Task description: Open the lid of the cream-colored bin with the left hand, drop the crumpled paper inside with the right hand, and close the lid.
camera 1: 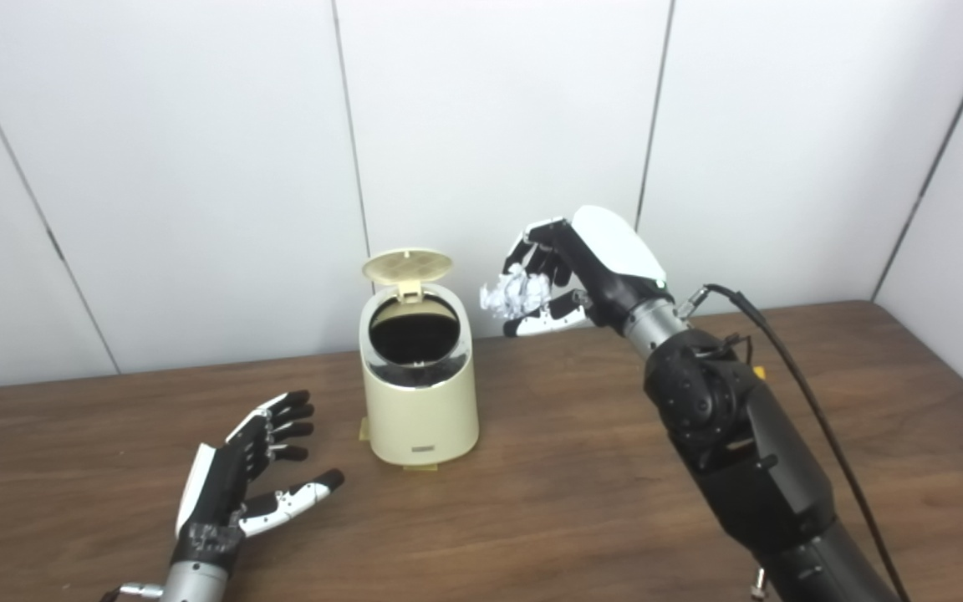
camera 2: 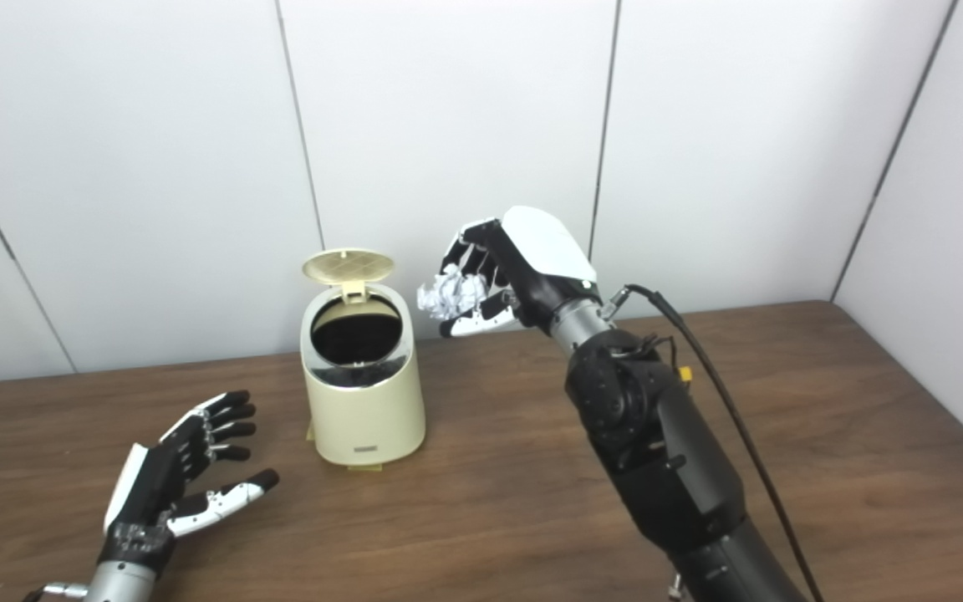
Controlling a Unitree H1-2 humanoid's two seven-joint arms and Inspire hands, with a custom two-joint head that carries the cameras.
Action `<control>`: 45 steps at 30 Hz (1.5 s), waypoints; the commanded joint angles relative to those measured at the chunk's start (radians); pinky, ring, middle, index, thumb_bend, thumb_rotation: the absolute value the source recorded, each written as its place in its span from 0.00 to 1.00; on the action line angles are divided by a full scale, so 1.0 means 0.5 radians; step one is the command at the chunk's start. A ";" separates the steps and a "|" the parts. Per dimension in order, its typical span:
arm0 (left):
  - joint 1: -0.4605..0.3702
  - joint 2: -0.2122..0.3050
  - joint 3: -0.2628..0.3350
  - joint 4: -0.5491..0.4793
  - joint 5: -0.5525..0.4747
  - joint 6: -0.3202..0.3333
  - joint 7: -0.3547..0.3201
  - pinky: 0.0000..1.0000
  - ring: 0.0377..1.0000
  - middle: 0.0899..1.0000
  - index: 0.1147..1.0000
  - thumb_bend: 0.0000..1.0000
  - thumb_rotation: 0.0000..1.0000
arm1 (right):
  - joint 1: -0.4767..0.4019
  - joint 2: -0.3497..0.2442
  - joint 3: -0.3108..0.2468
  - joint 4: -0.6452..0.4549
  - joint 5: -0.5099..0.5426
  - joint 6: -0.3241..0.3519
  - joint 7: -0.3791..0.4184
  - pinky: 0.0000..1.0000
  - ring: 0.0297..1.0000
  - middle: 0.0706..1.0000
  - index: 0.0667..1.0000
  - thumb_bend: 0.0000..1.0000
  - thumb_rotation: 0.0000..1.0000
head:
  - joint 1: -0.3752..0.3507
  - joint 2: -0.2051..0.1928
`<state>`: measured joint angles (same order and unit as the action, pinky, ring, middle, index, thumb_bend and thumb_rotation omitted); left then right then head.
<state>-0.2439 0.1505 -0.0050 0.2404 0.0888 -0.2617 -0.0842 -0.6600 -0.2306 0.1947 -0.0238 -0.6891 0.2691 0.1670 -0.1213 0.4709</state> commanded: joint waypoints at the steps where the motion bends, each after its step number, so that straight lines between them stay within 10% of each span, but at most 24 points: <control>1: 0.024 -0.038 -0.022 0.026 0.006 -0.021 0.030 0.69 0.77 0.78 0.82 0.71 0.06 | -0.126 0.010 -0.015 -0.013 0.016 -0.060 -0.074 0.26 0.29 0.38 0.48 0.53 0.00 | 0.019 -0.001; 6: 0.029 -0.063 -0.036 0.010 0.039 -0.005 0.046 0.68 0.77 0.78 0.82 0.71 0.06 | -0.168 0.066 0.049 0.086 -0.023 -0.094 -0.139 0.63 0.52 0.43 0.46 0.53 0.00 | 0.079 -0.002; 33: 0.041 -0.118 -0.035 -0.031 0.038 0.018 0.047 0.65 0.76 0.78 0.82 0.71 0.05 | -0.198 0.231 0.128 0.473 0.088 -0.151 -0.249 0.57 0.58 0.45 0.46 0.53 0.01 | 0.154 0.004; 36: 0.042 -0.112 -0.042 -0.033 0.079 0.019 0.065 0.67 0.76 0.78 0.82 0.72 0.08 | -0.194 0.209 0.168 0.448 0.052 -0.104 -0.205 0.50 0.60 0.64 0.63 0.88 0.19 | 0.155 0.013; 45: 0.046 -0.115 -0.040 -0.051 0.055 0.041 0.053 0.66 0.76 0.78 0.82 0.71 0.05 | -0.177 0.172 0.199 0.356 0.054 -0.036 -0.115 0.50 0.65 0.74 0.67 0.94 0.22 | 0.151 0.015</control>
<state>-0.2312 0.1046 -0.0179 0.2087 0.1192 -0.2231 -0.0727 -0.7167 -0.1400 0.2924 0.1747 -0.6656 0.2450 0.0948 -0.0445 0.4771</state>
